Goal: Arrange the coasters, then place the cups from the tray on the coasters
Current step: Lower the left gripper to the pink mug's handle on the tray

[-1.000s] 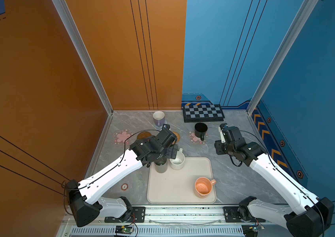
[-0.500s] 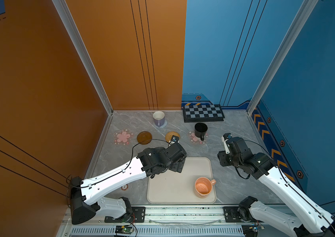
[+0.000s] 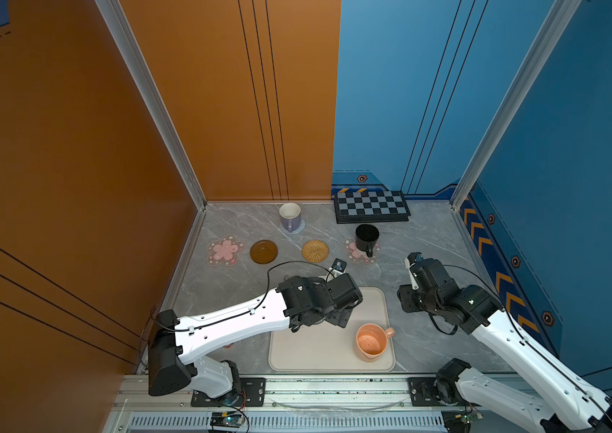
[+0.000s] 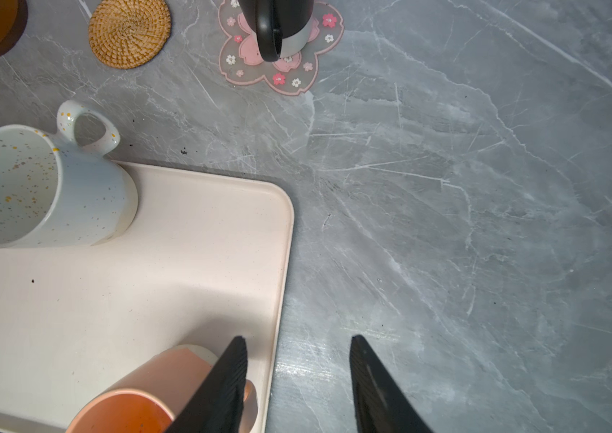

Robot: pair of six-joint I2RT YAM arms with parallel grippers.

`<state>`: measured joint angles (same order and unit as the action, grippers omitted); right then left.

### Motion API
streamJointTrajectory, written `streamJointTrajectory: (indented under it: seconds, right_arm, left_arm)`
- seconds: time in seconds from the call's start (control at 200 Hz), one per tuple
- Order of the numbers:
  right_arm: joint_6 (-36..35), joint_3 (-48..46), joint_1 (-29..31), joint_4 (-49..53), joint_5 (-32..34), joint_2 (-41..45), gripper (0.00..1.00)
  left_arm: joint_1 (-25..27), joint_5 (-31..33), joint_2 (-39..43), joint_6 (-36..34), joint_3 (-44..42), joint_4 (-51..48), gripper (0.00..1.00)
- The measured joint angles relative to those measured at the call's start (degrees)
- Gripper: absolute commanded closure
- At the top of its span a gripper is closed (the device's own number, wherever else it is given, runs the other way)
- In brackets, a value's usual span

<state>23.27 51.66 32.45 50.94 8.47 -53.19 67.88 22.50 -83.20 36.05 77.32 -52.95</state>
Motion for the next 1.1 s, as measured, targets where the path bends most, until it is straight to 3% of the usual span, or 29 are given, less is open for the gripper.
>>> streamJointTrajectory:
  seconds: [0.165, 0.345, 0.581, 0.881, 1.096]
  right_arm:
    - [2.2, -1.2, -4.6, 1.3, 1.9, 0.0, 0.49]
    - [3.7, -3.6, -14.4, 2.3, 1.8, 2.7, 0.44]
    - [4.1, -4.1, -26.6, 2.5, -2.4, 6.5, 0.44]
    - [5.1, -5.8, -28.7, 1.1, -7.8, 6.0, 0.44]
    - [6.0, -6.8, -28.7, -0.1, -9.8, 5.3, 0.45]
  left_arm:
    - [2.3, -2.1, -5.9, -3.6, 6.4, -0.5, 0.01]
    - [4.2, -5.8, -15.8, -8.0, 14.0, -0.2, 0.00]
    - [4.5, -11.8, -28.5, -14.4, 23.4, -0.1, 0.01]
    - [4.9, -19.6, -33.2, -19.5, 26.7, -0.1, 0.01]
    - [4.7, -20.7, -36.5, -20.2, 27.1, -0.9, 0.01]
